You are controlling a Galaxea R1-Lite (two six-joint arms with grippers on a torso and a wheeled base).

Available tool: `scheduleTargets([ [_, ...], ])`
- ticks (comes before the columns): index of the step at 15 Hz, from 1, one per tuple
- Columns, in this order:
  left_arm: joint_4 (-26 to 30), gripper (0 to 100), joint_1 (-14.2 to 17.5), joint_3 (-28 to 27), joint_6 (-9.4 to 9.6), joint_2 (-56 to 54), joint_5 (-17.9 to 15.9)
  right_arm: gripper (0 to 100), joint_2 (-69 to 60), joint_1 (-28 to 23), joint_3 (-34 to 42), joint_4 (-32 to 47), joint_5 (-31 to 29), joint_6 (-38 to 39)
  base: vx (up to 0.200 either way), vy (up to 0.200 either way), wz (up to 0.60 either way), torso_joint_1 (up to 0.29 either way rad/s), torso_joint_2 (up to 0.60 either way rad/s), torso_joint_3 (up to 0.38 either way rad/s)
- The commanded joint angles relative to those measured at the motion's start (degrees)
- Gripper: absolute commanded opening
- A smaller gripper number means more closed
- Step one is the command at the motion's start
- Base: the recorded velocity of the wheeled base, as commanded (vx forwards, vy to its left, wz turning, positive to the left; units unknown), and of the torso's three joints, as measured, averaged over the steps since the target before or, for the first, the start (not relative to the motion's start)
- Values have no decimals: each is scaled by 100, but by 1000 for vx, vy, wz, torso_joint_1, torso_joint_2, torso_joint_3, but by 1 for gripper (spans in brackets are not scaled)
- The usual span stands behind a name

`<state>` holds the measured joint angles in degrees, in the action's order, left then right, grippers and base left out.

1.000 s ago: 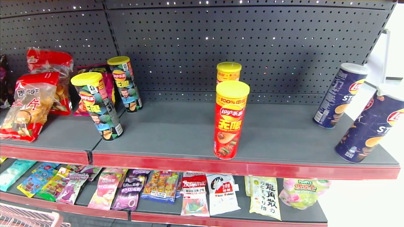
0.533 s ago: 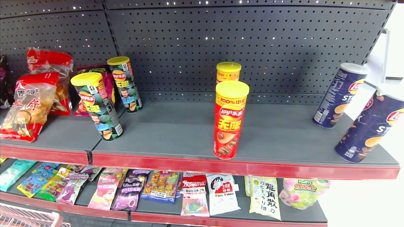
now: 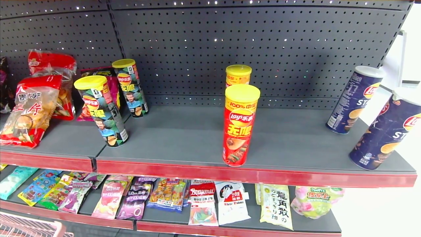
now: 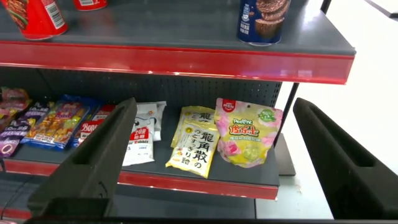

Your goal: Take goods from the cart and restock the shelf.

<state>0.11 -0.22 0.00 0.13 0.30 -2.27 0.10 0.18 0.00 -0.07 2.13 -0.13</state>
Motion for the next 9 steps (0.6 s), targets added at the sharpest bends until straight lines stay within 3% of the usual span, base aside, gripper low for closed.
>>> scheduleTargets([
  [1, -2, 100, 4, 0, -5, -30, -2, 100, 8, -1, 0, 7, -2, -4, 0, 0, 0, 0, 0, 0],
  [4, -2, 100, 4, 0, -5, -30, -2, 100, 8, -1, -35, -133, -55, 13, 0, 0, 0, 0, 0, 0],
  [6, -2, 100, 4, 0, -5, -30, -2, 100, 1106, 263, -1564, -485, 85, 514, 0, 0, 0, 0, 0, 0],
  [9, -2, 100, 4, 0, -5, -30, -2, 100, 2583, 676, -2127, -529, 578, 207, 0, 0, 0, 0, 0, 0],
])
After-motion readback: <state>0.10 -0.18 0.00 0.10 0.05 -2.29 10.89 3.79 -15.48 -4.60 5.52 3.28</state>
